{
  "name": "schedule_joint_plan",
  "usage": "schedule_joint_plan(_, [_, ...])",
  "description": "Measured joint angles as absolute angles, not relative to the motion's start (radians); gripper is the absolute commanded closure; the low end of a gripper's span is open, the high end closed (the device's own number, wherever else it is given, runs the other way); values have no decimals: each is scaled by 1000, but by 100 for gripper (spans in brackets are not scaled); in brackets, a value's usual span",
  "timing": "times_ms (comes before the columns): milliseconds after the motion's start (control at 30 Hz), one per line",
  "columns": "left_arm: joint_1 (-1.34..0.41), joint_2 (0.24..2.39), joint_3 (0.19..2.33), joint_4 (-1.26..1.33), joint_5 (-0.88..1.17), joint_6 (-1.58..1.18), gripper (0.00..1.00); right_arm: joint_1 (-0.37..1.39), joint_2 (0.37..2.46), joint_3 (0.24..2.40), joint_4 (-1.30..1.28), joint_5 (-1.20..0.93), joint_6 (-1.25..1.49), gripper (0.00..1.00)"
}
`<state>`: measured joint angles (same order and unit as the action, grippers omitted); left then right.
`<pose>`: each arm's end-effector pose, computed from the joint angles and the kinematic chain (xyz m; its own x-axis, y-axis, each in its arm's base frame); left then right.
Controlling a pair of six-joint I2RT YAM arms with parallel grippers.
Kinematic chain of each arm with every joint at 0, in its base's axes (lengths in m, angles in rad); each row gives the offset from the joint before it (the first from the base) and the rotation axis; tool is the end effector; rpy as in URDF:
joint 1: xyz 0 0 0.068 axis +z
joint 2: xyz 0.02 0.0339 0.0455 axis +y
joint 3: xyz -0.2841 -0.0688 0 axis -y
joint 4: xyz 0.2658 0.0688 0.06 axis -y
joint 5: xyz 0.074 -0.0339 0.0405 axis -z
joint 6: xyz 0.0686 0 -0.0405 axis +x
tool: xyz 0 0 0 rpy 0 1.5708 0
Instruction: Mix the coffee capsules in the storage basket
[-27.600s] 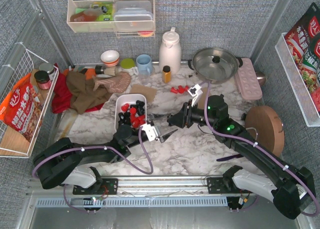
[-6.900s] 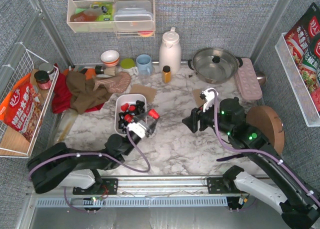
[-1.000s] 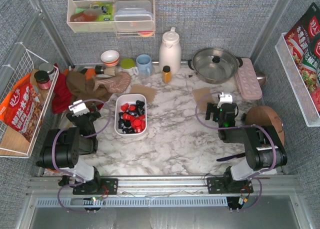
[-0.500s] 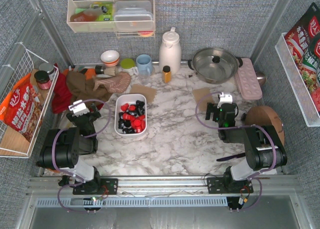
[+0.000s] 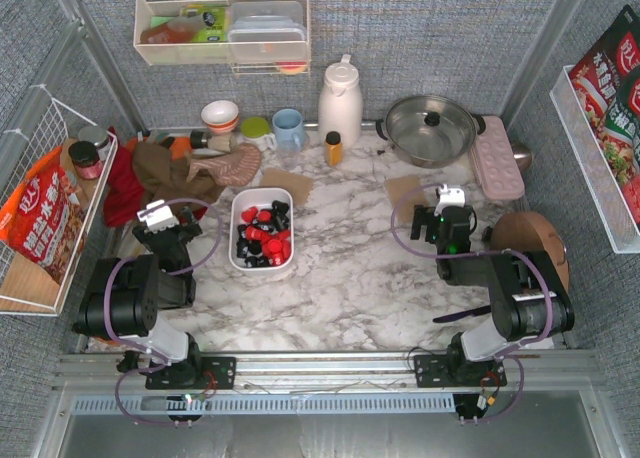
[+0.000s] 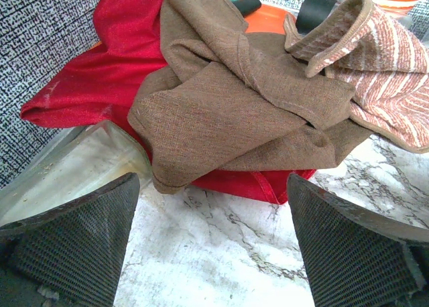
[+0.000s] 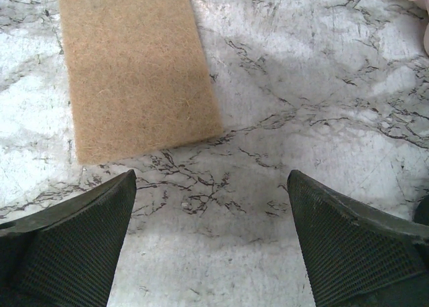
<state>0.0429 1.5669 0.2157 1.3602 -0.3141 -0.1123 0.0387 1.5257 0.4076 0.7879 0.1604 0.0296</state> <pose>0.2734 0.0330 0.1525 0.0481 -0.1046 -0.9933 -0.3462 0.9311 -0.1148 0.3117 0.0011 0.1386 -0.3205 0.0168 -0.9471 0.1223 0.9922 -0.0238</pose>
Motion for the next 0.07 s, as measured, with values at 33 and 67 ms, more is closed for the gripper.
schedule_joint_plan(33, [43, 1567, 216, 1360, -314, -112, 1, 39, 1526, 410, 785, 160, 30, 1])
schedule_joint_plan(67, [43, 1567, 216, 1360, -314, -112, 1, 38, 1526, 412, 783, 160, 30, 1])
